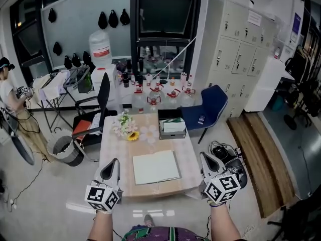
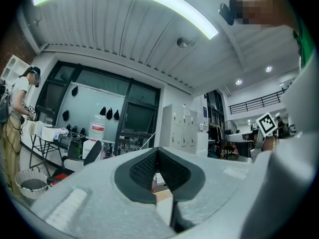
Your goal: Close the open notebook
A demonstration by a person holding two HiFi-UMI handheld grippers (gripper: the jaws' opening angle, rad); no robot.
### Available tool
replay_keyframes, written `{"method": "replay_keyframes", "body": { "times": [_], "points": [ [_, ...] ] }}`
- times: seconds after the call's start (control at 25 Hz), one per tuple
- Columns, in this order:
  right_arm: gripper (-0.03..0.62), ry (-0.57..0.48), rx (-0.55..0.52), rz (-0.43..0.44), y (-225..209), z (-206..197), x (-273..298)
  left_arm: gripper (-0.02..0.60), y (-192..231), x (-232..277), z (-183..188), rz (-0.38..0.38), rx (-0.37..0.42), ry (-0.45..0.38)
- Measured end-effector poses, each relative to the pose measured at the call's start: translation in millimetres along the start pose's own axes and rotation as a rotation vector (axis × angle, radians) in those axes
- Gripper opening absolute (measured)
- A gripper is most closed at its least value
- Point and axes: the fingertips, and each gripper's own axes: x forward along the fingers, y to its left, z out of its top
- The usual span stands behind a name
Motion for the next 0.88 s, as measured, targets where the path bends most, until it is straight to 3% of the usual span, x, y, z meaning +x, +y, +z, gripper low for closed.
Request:
{"method": "replay_keyframes", "body": {
  "times": [0.44, 0.88],
  "points": [
    [0.0, 0.007, -0.007, -0.022, 15, -1, 80, 0.015, 65, 58, -6, -0.036, 0.012, 0.019],
    [0.0, 0.052, -0.018, 0.005, -4, -14, 112, 0.015, 76, 80, -22, 0.001, -0.024, 0.031]
  ]
}}
